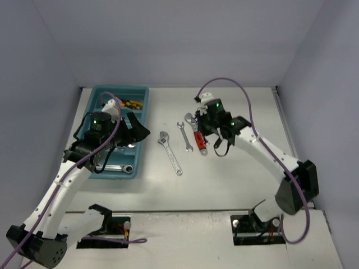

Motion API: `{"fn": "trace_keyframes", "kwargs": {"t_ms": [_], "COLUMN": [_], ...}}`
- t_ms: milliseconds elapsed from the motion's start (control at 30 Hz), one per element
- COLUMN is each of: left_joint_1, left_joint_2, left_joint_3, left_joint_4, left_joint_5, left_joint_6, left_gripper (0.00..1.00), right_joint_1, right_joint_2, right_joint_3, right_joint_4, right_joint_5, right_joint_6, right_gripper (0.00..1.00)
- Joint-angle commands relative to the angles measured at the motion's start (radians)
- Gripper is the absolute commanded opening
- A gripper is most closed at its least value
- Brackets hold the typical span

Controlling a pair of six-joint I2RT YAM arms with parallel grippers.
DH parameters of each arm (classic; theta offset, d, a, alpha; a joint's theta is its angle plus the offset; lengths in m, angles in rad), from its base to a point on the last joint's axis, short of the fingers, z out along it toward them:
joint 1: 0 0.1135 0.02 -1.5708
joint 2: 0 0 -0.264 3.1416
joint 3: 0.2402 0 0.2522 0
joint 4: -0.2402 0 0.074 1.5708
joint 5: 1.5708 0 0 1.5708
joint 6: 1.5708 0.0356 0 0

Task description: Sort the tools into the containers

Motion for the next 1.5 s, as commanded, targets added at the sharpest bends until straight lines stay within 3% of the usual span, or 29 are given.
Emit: {"fn": "trace_keyframes", "kwargs": {"t_ms": [0,500,800,933,1033,1133,1233,1300,1367,1467], "left_joint_1": [-0.049,-0.157,-0.198,-0.202,-0.202,-0.202,-0.201,-0.197,-0.187,-0.136], "left_joint_2": [0.033,0.236,0.314,0.313,0.307,0.300,0.295,0.287,0.281,0.259], "left_joint_3": [0.011,0.031,0.061,0.055,0.051,0.049,0.048,0.042,0.039,0.034], "left_joint_4": [0.230,0.489,0.491,0.525,0.524,0.519,0.512,0.512,0.508,0.463], "left_joint_5": [0.046,0.055,0.058,0.051,0.039,0.031,0.018,0.005,-0.007,-0.014], "left_joint_6": [-0.076,-0.201,-0.206,-0.211,-0.214,-0.221,-0.232,-0.237,-0.234,-0.231], "left_gripper": [0.72,0.72,0.68,0.47,0.17,0.01,0.00,0.00,0.00,0.00], "right_joint_1": [0.070,0.190,0.197,0.197,0.198,0.197,0.197,0.197,0.196,0.195], "right_joint_2": [-0.097,-0.155,-0.160,-0.152,-0.140,-0.129,-0.115,-0.108,-0.105,-0.116], "right_joint_3": [-0.026,0.003,-0.003,-0.003,-0.003,0.001,0.012,0.020,0.023,0.016], "right_joint_4": [0.095,0.179,0.213,0.219,0.223,0.223,0.223,0.223,0.223,0.223], "right_joint_5": [-0.201,-0.347,-0.358,-0.350,-0.344,-0.337,-0.336,-0.327,-0.313,-0.280], "right_joint_6": [-0.049,-0.015,0.006,0.003,0.002,0.002,0.003,0.005,0.006,0.003], "right_gripper": [0.00,0.00,0.00,0.00,0.00,0.00,0.00,0.11,0.47,0.70]}}
